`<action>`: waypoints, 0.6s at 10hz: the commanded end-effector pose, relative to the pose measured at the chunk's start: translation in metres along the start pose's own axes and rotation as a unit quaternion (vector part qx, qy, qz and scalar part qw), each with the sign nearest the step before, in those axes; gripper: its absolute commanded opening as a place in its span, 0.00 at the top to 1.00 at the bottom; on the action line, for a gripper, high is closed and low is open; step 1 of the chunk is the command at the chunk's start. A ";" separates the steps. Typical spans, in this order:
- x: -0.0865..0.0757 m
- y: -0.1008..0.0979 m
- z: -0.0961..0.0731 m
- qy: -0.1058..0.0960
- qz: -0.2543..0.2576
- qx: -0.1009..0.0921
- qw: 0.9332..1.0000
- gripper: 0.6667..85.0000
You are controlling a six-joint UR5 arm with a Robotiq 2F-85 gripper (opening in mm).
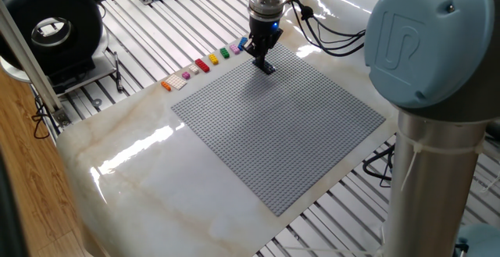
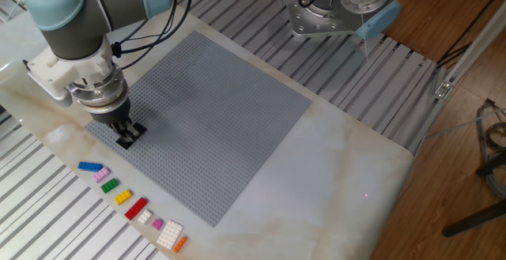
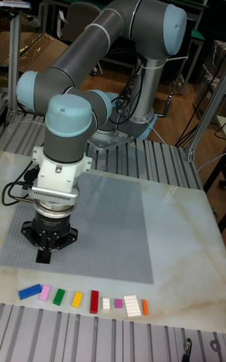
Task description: Stack small Lego blocks one on top of the other
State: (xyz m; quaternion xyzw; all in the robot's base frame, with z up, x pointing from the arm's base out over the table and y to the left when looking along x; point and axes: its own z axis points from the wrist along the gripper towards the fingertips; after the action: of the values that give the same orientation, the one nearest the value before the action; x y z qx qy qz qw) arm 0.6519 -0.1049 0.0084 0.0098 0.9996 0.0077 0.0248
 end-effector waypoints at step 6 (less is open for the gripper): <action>0.003 -0.006 -0.006 0.009 0.009 0.013 1.000 1.00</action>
State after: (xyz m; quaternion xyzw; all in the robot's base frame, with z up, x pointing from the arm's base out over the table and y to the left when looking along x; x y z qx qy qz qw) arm 0.6513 -0.1058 0.0102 0.0179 0.9996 0.0038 0.0211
